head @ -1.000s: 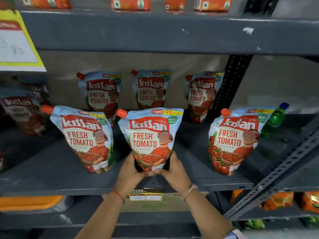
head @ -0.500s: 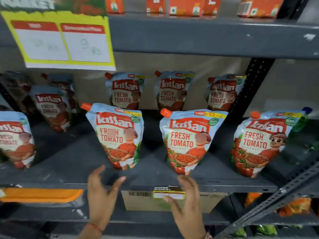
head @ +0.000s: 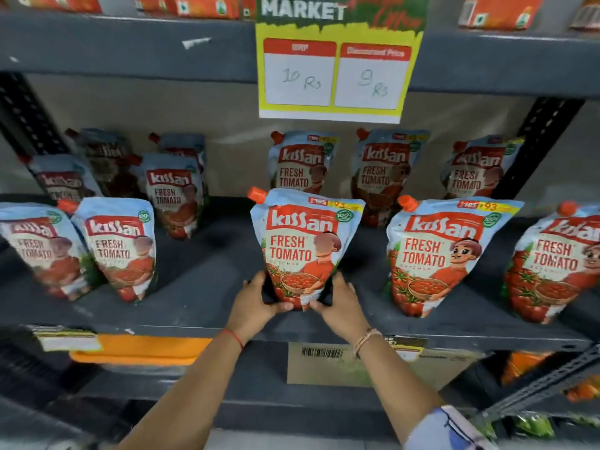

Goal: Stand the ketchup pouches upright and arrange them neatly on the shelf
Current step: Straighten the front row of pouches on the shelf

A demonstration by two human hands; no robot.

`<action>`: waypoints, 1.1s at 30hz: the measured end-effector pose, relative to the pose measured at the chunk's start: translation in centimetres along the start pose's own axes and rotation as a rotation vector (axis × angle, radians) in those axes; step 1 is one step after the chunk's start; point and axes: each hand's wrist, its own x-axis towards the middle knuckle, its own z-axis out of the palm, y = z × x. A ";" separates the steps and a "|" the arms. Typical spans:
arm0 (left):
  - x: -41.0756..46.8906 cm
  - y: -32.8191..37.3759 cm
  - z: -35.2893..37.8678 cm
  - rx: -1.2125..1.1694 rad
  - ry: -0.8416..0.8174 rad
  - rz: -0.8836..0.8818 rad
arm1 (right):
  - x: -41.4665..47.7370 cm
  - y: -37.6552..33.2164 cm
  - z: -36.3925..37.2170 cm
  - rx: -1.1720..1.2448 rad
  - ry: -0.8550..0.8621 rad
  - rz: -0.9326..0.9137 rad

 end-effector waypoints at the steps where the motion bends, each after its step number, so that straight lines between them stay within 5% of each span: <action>1: -0.1 0.0 0.0 0.015 0.009 0.007 | -0.1 0.0 0.0 -0.023 -0.003 -0.002; 16: -1.7 -0.4 -0.2 0.040 0.055 0.026 | -2.4 0.6 0.7 -0.042 0.098 -0.097; 20: -5.0 -3.1 -3.8 -0.024 0.437 0.048 | -8.5 0.2 5.0 -0.153 0.399 -0.223; 24: -6.8 -7.3 -10.8 -0.082 0.820 0.002 | -8.8 -3.4 11.0 -0.059 0.190 -0.468; 28: -5.5 -10.7 -17.9 -0.154 0.638 -0.167 | -2.7 -11.1 15.9 0.296 -0.140 -0.215; 33: -2.5 -11.2 -20.7 -0.228 0.270 -0.001 | 2.4 -16.7 21.1 0.323 -0.351 -0.191</action>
